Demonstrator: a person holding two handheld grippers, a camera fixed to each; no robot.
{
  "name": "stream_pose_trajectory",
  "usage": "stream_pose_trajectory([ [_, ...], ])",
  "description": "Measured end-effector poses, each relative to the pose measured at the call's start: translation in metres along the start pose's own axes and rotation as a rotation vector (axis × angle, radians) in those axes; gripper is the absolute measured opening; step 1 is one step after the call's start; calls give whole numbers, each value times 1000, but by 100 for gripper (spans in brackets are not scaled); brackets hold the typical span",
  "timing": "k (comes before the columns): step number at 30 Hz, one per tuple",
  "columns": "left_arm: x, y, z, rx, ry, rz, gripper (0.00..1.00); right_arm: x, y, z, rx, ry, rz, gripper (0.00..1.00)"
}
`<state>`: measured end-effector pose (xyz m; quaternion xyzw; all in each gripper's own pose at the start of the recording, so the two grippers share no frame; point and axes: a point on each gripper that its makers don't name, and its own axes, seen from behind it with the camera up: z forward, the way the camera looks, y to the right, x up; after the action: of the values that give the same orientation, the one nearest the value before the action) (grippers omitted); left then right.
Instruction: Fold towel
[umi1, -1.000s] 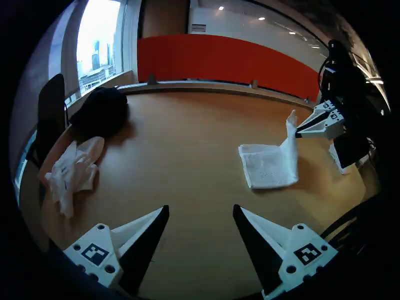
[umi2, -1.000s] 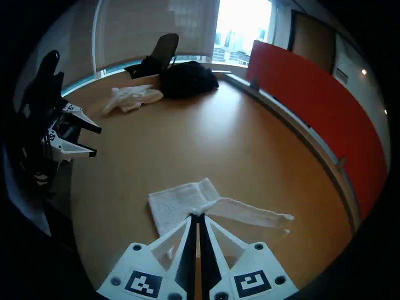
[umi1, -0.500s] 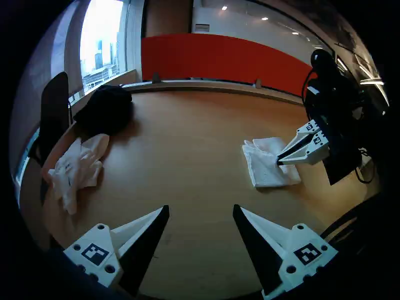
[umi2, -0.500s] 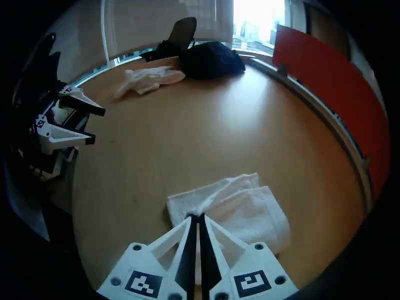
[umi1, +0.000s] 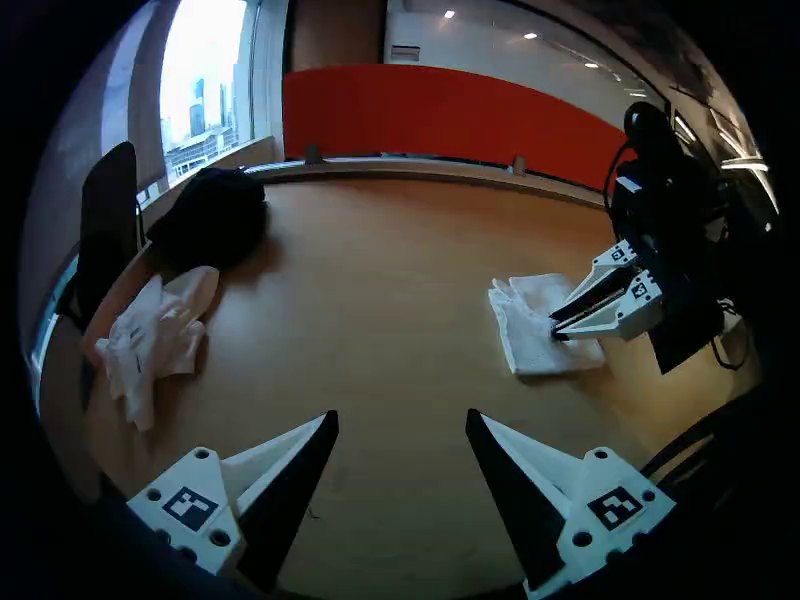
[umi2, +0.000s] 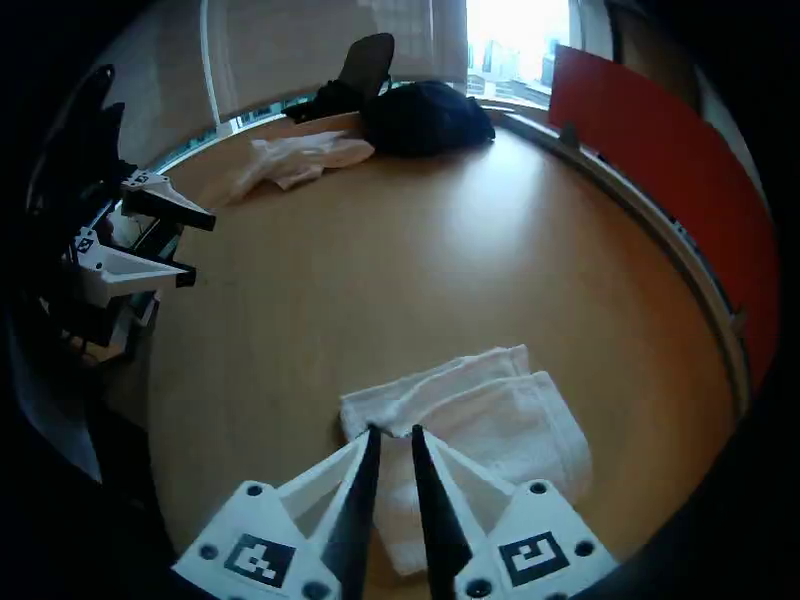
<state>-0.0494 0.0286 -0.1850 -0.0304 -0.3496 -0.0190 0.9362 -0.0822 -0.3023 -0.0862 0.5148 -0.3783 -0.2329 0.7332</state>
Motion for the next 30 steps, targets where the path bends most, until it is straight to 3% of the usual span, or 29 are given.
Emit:
stream_pose_trajectory([
  [3, 0, -2, 0, 3, -1, -1, 95, 0, 1, -3, -14, 11, 8, 80],
  [5, 0, -2, 1, 3, 0, -2, 95, -3, 4, -4, -34, 14, 16, 84],
  [30, 6, -2, 1, 6, 7, -1, 95, -67, 11, -32, -161, -24, 158, 84],
])
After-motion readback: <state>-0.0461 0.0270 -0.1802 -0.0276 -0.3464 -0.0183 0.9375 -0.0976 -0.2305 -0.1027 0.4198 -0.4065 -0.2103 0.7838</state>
